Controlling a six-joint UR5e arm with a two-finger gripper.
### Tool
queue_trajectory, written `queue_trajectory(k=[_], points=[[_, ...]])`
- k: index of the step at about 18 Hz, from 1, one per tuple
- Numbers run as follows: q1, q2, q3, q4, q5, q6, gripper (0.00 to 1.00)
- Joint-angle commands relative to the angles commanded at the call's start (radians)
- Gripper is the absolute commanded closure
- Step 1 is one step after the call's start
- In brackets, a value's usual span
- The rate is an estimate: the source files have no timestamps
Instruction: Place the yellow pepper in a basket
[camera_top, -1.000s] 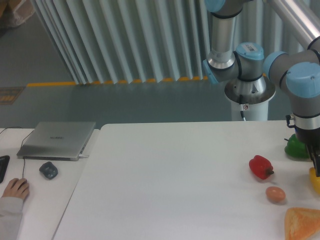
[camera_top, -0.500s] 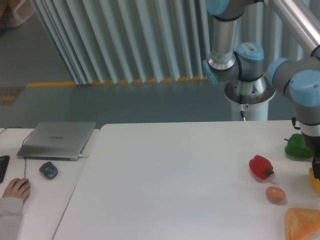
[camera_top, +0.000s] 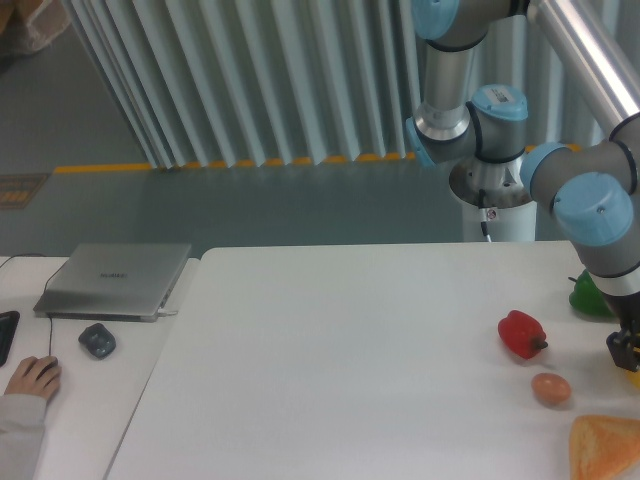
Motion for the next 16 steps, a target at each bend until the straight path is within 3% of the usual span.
queue_trajectory(k=[6,14,16], points=[[-0.02,-0.048,-0.028,0.055,0.008,0.006,0.0],[-0.02,-0.071,-0.032,0.06,0.081,0.023,0.0],[-0.02,-0.089,-0.032,0.083,0.081,0.023,0.0]])
